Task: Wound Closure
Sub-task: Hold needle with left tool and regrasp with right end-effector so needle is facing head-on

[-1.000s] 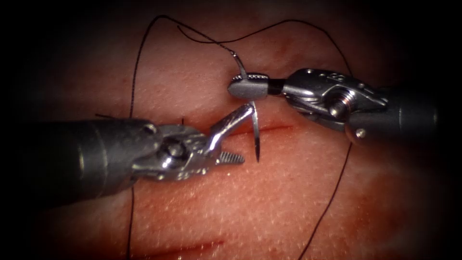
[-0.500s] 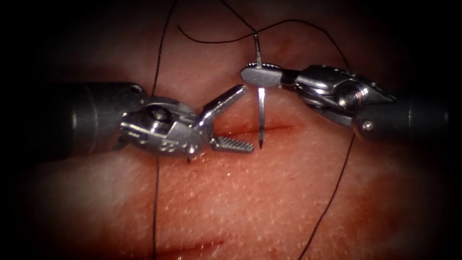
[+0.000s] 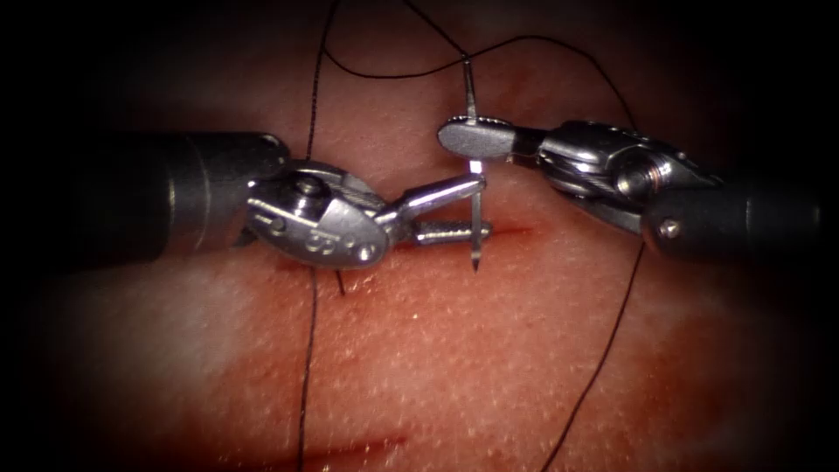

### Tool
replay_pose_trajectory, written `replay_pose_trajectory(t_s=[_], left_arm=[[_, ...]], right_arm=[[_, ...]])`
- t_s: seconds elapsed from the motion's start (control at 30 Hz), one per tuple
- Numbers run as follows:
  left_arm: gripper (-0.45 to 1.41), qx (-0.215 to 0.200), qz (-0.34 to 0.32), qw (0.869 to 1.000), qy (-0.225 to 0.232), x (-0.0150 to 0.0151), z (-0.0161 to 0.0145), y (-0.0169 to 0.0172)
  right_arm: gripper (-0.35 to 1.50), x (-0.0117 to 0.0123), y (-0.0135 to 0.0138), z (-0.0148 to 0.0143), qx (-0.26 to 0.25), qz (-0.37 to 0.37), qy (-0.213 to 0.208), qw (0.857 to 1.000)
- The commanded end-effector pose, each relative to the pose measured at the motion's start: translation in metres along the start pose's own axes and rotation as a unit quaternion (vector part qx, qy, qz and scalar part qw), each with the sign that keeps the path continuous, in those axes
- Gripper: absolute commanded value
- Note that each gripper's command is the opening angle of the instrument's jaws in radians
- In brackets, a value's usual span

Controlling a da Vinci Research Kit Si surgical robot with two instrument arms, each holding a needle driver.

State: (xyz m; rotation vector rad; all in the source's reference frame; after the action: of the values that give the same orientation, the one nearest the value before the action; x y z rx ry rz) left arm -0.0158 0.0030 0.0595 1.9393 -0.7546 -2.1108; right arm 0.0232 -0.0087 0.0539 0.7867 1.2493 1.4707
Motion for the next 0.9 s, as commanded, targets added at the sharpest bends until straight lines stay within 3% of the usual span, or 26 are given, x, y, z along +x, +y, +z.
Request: replay_pose_trajectory(t_s=[0.03,0.27,0.43,0.47,0.5,0.57,0.63,0.7,0.9], left_arm=[[-0.42,0.002,0.001,1.000,-0.010,-0.0002,0.0005,0.0000],[-0.45,0.006,0.005,0.999,-0.032,0.0003,0.0001,0.0000],[-0.45,-0.006,0.053,0.997,-0.060,0.0002,-0.0011,-0.0004],[-0.45,-0.015,0.064,0.996,-0.062,0.0003,-0.0013,-0.0004],[-0.45,-0.032,0.082,0.994,-0.071,0.0005,-0.0016,-0.0005],[-0.45,-0.044,0.099,0.991,-0.082,0.0007,-0.0018,-0.0004],[-0.45,-0.052,0.115,0.988,-0.089,0.0009,-0.0019,-0.0003],[-0.45,-0.062,0.127,0.985,-0.097,0.0012,-0.0018,-0.0002],[-0.45,-0.066,0.141,0.981,-0.116,0.0014,-0.0016,0.0002]], right_arm=[[-0.35,0.0002,0.0003,0.0009,0.001,-0.001,0.002,1.000],[-0.35,0.0000,0.0001,0.0008,-0.004,0.005,0.006,1.000],[-0.35,0.0003,0.0000,0.0003,0.006,-0.024,-0.007,1.000],[-0.21,0.0005,0.0001,0.0003,0.003,-0.045,-0.020,0.999],[0.21,0.0007,0.0002,0.0002,0.003,-0.061,-0.045,0.997],[0.64,0.0010,0.0004,0.0001,0.005,-0.064,-0.064,0.996],[1.01,0.0011,0.0005,0.0002,0.004,-0.064,-0.073,0.995],[1.26,0.0012,0.0005,0.0003,-0.004,-0.065,-0.089,0.994],[1.25,0.0016,0.0001,0.0002,0.012,-0.026,-0.108,0.994]])
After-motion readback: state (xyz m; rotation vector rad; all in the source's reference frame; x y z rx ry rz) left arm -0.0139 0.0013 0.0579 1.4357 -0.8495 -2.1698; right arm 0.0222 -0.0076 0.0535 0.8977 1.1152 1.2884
